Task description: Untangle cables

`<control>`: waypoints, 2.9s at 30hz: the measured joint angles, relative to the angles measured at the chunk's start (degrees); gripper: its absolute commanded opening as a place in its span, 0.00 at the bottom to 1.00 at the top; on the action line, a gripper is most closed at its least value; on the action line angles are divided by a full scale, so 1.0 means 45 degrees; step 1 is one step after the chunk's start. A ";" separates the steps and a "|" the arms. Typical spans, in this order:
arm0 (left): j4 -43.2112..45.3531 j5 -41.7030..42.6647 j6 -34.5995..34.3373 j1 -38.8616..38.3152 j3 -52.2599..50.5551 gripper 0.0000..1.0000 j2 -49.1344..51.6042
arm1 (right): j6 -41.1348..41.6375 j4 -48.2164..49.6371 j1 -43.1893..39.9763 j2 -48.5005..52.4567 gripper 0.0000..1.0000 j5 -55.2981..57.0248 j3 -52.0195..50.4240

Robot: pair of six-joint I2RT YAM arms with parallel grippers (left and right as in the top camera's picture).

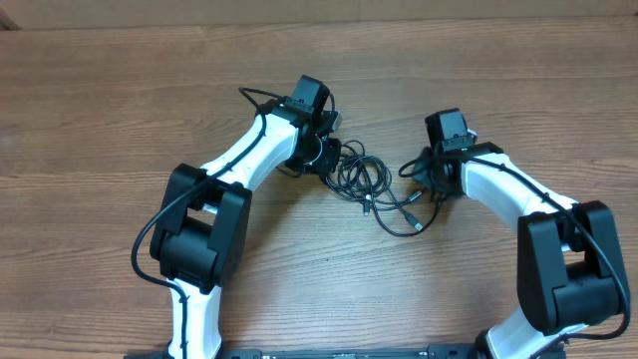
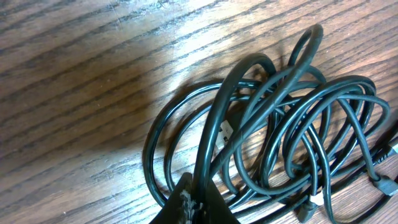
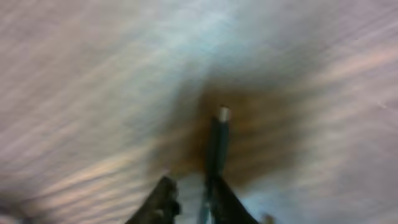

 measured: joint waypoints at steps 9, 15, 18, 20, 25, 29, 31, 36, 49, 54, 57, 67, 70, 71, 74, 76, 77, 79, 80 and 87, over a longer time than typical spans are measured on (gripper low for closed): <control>0.0000 0.0000 0.0000 0.0000 0.0000 0.04 0.0000 | -0.5566 0.0223 0.0024 0.0000 0.47 -0.4828 0.0748; 0.0000 0.0000 0.0000 0.0000 0.0000 0.04 0.0005 | -0.6309 0.0335 0.0466 0.0010 0.52 -0.4979 0.0763; 0.0000 0.0000 0.0000 0.0000 0.0000 0.04 0.0000 | -0.6431 0.1064 0.0719 0.0053 0.47 -0.4537 0.0505; -0.0005 0.0000 0.0000 0.0000 0.0000 0.04 0.0005 | -0.6460 0.1171 0.0724 0.0117 0.41 -0.4197 0.0238; 0.0000 0.0000 0.0000 0.0000 0.0000 0.04 0.0000 | -0.6509 0.1370 0.0724 0.0160 0.32 -0.3920 0.0083; 0.0000 0.0005 0.0000 0.0000 0.0000 0.04 0.0005 | -0.6484 0.1540 0.0724 0.0160 0.20 -0.3876 -0.0379; 0.0000 0.0000 0.0000 0.0000 0.0000 0.04 0.0000 | -0.6484 0.1549 0.0724 0.0165 0.12 -0.3900 -0.0461; 0.0000 0.0000 0.0000 0.0000 0.0000 0.04 0.0000 | -0.6475 0.1739 0.0724 0.0165 0.04 -0.3925 -0.0476; 0.0010 0.0311 0.0000 -0.0034 0.0000 0.04 0.0000 | -0.0680 -0.1598 -0.1321 0.0078 0.11 -0.0442 -0.0005; 0.0005 0.0330 0.0000 -0.0034 0.0000 0.04 0.0000 | -0.0238 -0.1938 -0.1321 0.0078 0.04 -0.0505 0.0044; 0.0068 0.0486 0.0000 -0.0034 0.0000 0.16 0.0005 | 0.0393 -0.2608 -0.1321 0.0058 0.04 -0.0568 0.0112; 0.2113 0.1739 0.0049 -0.0593 0.0000 0.54 0.0015 | 0.0767 -0.2691 -0.1127 0.0053 0.04 -0.2035 0.0112; 0.2327 0.1695 0.0049 -0.1030 0.0000 0.55 0.0019 | 0.0714 -0.2637 -0.0709 0.0053 0.04 -0.2555 0.0112; 0.2385 0.1695 0.0049 -0.1122 0.0000 0.55 0.0024 | 0.0646 -0.2584 -0.0549 0.0053 0.04 -0.2686 0.0112; 0.2511 0.1549 0.0049 -0.1370 0.0000 0.56 0.0024 | 0.0413 -0.2550 0.0078 0.0053 0.04 -0.2943 0.0112; 0.2647 0.1248 0.0049 -0.1452 0.0000 0.57 0.0024 | 0.0330 -0.2569 0.0243 0.0053 0.04 -0.3016 0.0112; 0.2662 0.1146 0.0049 -0.1462 0.0000 0.56 0.0024 | 0.0301 -0.2574 0.0262 0.0053 0.04 -0.3055 0.0112; 0.2769 0.0816 0.0049 -0.1540 0.0000 0.57 0.0024 | 0.0267 -0.2589 0.0262 0.0053 0.04 -0.3070 0.0112; 0.2929 0.0607 0.0049 -0.1545 0.0000 0.56 0.0063 | 0.0228 -0.2584 0.0262 0.0053 0.04 -0.3065 0.0112; 0.3784 0.0656 -0.0447 -0.1545 0.0000 0.43 0.0903 | 0.0199 -0.2584 0.0262 0.0053 0.04 -0.3070 0.0112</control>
